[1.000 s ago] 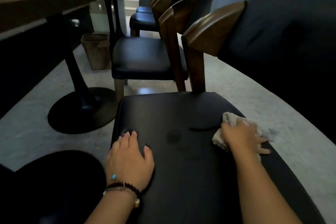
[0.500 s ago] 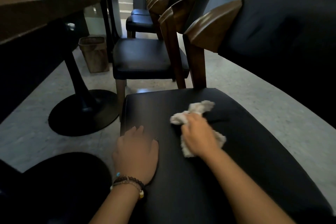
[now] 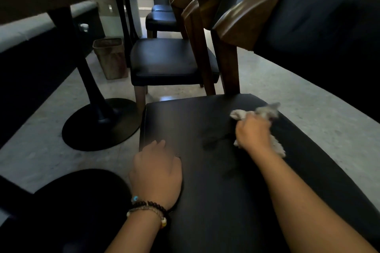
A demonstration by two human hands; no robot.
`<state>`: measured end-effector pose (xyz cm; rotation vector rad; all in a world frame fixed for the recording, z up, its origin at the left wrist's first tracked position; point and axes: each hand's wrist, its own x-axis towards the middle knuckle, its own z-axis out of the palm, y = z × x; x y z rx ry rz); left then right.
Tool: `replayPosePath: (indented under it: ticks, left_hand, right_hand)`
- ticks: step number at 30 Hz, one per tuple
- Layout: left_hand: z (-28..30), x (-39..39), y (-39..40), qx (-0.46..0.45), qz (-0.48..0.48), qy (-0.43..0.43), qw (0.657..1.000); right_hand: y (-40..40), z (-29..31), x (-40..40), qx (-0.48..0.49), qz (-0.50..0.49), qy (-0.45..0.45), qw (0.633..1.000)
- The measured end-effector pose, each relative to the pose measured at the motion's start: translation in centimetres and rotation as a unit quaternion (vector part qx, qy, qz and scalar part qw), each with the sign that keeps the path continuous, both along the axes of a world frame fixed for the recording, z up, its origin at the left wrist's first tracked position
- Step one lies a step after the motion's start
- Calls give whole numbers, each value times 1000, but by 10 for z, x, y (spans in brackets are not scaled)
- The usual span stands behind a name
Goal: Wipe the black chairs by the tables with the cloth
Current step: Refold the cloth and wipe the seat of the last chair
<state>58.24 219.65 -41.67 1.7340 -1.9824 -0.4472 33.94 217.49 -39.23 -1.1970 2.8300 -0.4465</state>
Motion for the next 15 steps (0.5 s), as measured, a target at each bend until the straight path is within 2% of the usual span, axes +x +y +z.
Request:
replayPosePath:
  ticks: [3,5,7,10,13,15]
  left_hand:
    - [0,0,-1,0,4,-5,1000]
    - [0,0,-1,-2,5,-5,1000]
    - [0,0,0,-2,3,-7,1000]
    - [1,1,0,-3,4,-10,1000]
    - [1,1,1,-4,6,-7,1000]
    - [2,1,2,-6,6,-3,1000]
  right_hand:
    - [-1,1,45,-64,165,-37,984]
    - [7,-1,64,-73,267,-18,961]
    - [7,-2,65,-63,303,-2,951]
    - [-6,10,26,-65,198,-35,977]
    - [-11,15,-41,-150,56,-25,987]
    - [-13,5,-67,-65,6,-21,998]
